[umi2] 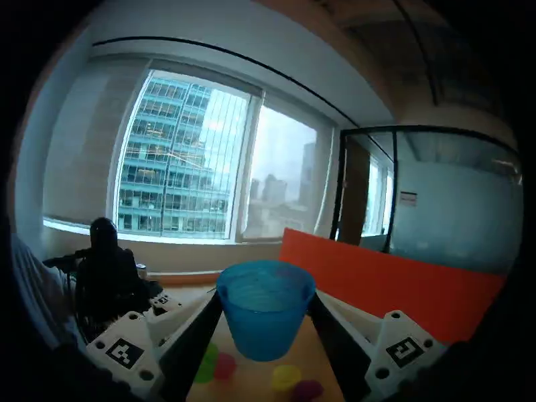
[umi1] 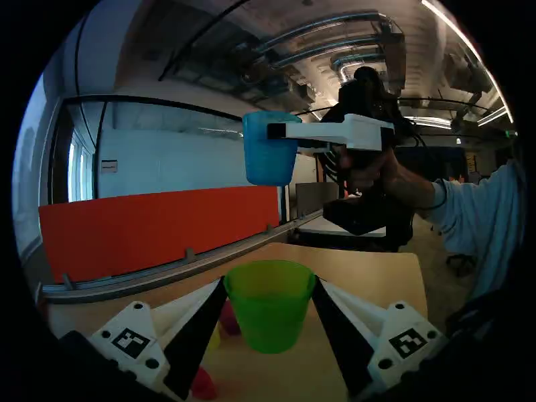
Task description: Pour water
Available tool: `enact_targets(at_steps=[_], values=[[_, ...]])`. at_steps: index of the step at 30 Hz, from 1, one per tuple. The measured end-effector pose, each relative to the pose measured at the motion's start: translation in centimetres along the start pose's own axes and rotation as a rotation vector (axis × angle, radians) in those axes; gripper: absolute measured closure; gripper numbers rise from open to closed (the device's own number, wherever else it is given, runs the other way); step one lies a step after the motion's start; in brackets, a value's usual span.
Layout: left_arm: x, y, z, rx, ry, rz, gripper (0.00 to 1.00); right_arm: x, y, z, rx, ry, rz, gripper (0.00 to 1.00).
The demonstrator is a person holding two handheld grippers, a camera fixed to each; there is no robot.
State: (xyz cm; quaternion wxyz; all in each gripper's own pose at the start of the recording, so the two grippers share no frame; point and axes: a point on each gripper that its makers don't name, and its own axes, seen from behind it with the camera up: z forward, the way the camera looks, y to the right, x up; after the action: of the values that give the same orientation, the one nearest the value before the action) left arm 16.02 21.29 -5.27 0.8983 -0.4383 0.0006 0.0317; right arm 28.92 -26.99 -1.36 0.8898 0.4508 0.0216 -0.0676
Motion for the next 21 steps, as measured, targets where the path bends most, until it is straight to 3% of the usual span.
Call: enact_targets(at_steps=[21], values=[[-0.8,-1.9,-1.4,0.054,-0.007,0.002,0.12,-4.4,1.8,-2.8,-0.054,-0.051,0.003,0.11]])
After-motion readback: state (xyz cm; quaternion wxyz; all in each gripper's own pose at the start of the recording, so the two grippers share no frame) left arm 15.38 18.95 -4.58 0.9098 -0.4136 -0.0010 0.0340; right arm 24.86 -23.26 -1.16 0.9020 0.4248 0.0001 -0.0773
